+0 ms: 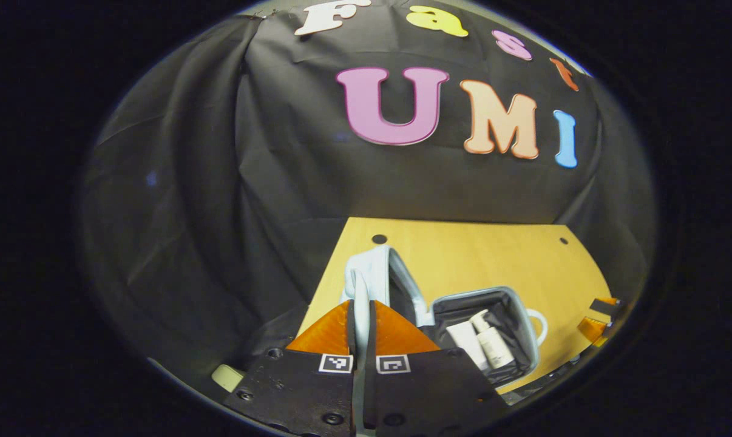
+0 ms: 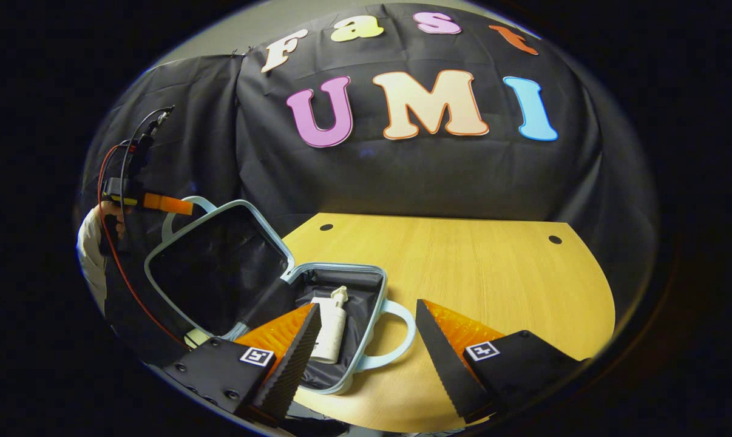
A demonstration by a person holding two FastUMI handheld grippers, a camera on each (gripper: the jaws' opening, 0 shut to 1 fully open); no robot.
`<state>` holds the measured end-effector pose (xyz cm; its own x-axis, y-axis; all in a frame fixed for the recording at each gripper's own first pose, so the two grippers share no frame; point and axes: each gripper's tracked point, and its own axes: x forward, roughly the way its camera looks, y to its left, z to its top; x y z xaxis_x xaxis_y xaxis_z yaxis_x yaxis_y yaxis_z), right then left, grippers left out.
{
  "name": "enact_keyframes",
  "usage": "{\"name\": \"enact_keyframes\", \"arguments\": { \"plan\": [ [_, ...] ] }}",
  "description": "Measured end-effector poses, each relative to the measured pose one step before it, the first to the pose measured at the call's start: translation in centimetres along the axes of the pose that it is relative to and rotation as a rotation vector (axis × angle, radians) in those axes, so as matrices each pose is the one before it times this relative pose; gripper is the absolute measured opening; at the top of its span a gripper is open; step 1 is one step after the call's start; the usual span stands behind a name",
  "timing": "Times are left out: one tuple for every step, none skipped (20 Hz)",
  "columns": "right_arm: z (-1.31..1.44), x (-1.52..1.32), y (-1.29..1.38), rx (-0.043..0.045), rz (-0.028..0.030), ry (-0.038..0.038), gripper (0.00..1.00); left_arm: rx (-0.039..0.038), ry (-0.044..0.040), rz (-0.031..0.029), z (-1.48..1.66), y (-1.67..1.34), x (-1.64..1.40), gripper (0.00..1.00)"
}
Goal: First open the suitcase, pack the skin care products into it, and then close the suitcase.
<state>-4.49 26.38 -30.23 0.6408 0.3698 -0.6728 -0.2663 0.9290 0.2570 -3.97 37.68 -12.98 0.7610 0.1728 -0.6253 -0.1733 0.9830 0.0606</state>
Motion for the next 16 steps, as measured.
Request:
{"name": "enact_keyframes", "arguments": {
  "plan": [
    [0.109,-0.479,-0.481,0.00327,-0.002,-0.00722,0.98,0.00203,-0.0139,-0.02944,0.911,-1.396,-0.565,0.0],
    [0.122,-0.38,-0.527,0.00109,-0.00013,-0.00489,0.98,0.00449,-0.00918,-0.0251,0.495,-1.692,-0.128,0.0],
    [-0.027,-0.366,-0.504,-0.00021,-0.00259,-0.0035,0.98,0.0109,-0.00201,-0.02781,0.336,-1.78,-0.11,0.0],
    [0.091,-0.417,-0.572,-0.00007,-0.00111,-0.00456,0.98,0.00892,-0.00984,-0.02552,0.264,-1.723,0.024,0.0],
    [0.054,-0.446,-0.62,0.00083,-0.00494,-0.00464,0.98,0.00679,-0.00087,-0.02655,0.266,-1.585,-0.004,0.0],
    [0.069,-0.404,-0.67,0.00232,-0.00545,-0.00306,0.98,0.00408,-0.0016,-0.03554,0.126,-1.967,0.164,0.0],
    [0.019,-0.384,-0.672,0.00565,-0.00653,-0.00393,0.98,-0.00145,-0.00182,-0.03308,0.086,-1.544,0.314,0.0],
    [0.146,-0.411,-0.717,0.00658,-0.00695,-0.00555,0.98,-0.00103,0.00932,-0.03465,0.069,-1.73,0.4,0.0],
    [0.102,-0.337,-0.72,0.00522,-0.0086,-0.00423,0.98,-0.00199,0.00375,-0.03162,-0.063,-1.6,0.483,0.0],
    [0.1,-0.329,-0.858,0.00291,-0.01163,-0.00418,0.98,0.00476,0.00839,-0.02554,-0.218,-1.436,0.57,0.0],
    [0.023,-0.429,-0.845,0.00395,-0.01081,-0.00311,0.98,0.00289,0.00765,-0.02474,-0.168,-1.202,0.705,0.0],
    [0.04,-0.389,-1.017,0.00423,-0.01238,-0.00471,0.98,-0.00279,0.01031,-0.02068,-0.319,-1.254,0.834,0.0],
    [-0.143,-0.317,-0.889,0.00476,-0.01367,-0.00117,0.98,-0.00517,0.01198,-0.02596,-0.323,-1.18,0.711,0.0],
    [-0.004,-0.376,-0.942,0.00583,-0.01286,0.00059,0.98,-0.01049,0.00981,-0.02748,-0.284,-1.178,0.897,0.0],
    [-0.131,-0.34,-0.95,0.00618,-0.01447,-0.00051,0.98,-0.01063,0.01718,-0.02418,-0.785,-0.997,0.765,0.0],
    [0.024,-0.309,-0.89,0.00678,-0.013,0.00073,0.98,-0.0074,0.02721,-0.01799,-1.037,-0.979,0.794,0.0]
  ]
}}
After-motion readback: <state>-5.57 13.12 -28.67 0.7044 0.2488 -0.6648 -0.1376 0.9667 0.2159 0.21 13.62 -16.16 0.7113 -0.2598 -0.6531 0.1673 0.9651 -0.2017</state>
